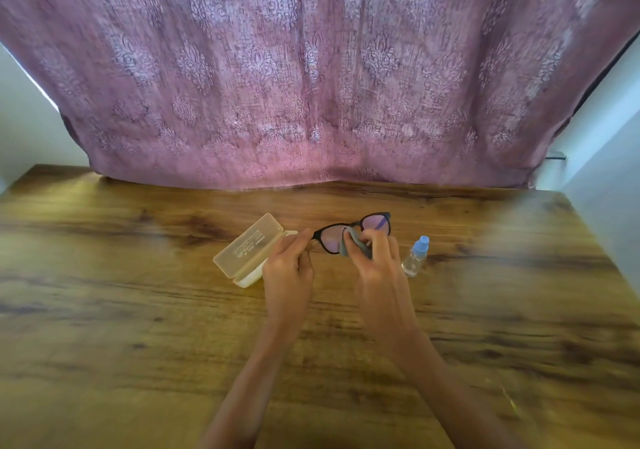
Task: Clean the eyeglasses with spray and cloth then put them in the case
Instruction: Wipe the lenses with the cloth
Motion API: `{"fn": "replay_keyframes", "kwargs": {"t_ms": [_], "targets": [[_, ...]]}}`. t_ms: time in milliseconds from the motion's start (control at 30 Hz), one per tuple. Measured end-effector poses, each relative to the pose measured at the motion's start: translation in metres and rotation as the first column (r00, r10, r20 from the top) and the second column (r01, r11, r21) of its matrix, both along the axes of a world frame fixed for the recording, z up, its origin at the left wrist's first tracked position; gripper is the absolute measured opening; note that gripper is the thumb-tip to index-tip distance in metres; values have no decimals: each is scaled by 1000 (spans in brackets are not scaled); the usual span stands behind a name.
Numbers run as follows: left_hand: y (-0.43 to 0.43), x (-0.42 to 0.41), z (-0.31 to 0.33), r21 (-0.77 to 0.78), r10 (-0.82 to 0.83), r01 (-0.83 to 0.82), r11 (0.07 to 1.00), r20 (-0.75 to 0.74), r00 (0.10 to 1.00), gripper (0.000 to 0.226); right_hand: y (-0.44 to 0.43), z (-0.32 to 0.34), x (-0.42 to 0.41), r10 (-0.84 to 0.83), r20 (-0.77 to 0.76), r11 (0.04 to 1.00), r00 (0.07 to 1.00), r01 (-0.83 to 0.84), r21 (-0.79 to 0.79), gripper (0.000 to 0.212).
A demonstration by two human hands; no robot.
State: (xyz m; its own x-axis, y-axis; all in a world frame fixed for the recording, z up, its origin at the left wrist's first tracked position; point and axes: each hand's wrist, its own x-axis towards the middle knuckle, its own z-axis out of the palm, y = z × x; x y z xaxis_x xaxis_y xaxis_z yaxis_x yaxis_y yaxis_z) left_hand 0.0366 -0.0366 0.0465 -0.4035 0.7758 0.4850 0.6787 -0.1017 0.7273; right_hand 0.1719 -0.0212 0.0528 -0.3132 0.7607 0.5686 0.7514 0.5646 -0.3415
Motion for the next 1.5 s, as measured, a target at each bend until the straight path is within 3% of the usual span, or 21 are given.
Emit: {"fn": "replay_keyframes", "kwargs": {"t_ms": [267,433,600,700,900,1500], "targets": [[-2,3,2,1,-32,32,999,-19,999,29,-2,7,-12,69,14,997,998,-69,-23,33],[-2,1,3,6,8,-7,1000,-5,1000,26,3,5,1,-8,27,999,1000,9,-37,48],[-2,1,4,-13,12,-12,1000,13,1000,27,-8,1,2,20,-3,1000,1000,-20,9,30],[-2,1,3,-29,-5,5,1000,30,1000,29,-12,3,-5,67,-21,998,998,-67,-6,42],[-3,6,3,-12,-23,23,1000,-27,999,29,-5,8,-14,82,3,996,997,-82,-21,31],[3,1,7,-6,0,0,1000,-31,1000,31,-1,1,-13,101,18,994,995,-102,50,40]]}}
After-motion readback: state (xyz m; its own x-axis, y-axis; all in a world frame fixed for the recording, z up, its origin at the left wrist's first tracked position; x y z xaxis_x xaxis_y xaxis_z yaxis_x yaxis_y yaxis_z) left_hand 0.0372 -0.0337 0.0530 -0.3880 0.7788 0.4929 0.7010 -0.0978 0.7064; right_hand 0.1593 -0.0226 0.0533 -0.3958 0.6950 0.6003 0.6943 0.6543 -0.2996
